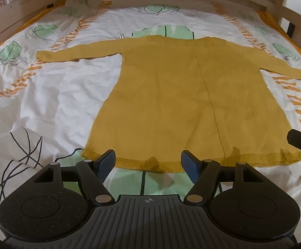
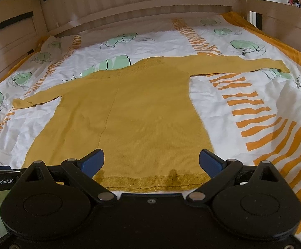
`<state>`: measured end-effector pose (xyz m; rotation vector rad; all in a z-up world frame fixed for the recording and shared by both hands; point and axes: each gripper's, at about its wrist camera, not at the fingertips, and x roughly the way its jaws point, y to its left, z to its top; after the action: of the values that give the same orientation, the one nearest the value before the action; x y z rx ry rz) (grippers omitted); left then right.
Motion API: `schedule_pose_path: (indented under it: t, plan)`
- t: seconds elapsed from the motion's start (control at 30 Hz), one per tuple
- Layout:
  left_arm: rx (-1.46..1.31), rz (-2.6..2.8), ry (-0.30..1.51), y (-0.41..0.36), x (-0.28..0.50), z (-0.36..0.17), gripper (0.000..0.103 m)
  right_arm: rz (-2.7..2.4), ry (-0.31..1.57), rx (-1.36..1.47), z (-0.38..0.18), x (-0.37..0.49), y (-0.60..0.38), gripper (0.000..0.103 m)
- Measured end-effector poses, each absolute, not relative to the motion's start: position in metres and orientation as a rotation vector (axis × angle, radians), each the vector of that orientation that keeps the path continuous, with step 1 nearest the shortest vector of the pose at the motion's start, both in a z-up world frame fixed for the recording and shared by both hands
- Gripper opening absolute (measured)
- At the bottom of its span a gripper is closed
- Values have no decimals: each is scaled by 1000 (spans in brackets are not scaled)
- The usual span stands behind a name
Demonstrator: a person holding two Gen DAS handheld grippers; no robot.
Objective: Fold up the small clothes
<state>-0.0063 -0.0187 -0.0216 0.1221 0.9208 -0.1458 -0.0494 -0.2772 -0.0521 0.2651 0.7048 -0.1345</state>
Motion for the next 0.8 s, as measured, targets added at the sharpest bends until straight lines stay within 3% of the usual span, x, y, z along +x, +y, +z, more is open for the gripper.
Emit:
schedule_pose_path:
  t: [0.8]
  plan:
    - [131, -142, 999, -23, 10, -27, 68, -101, 772, 275, -57, -33, -275, 99]
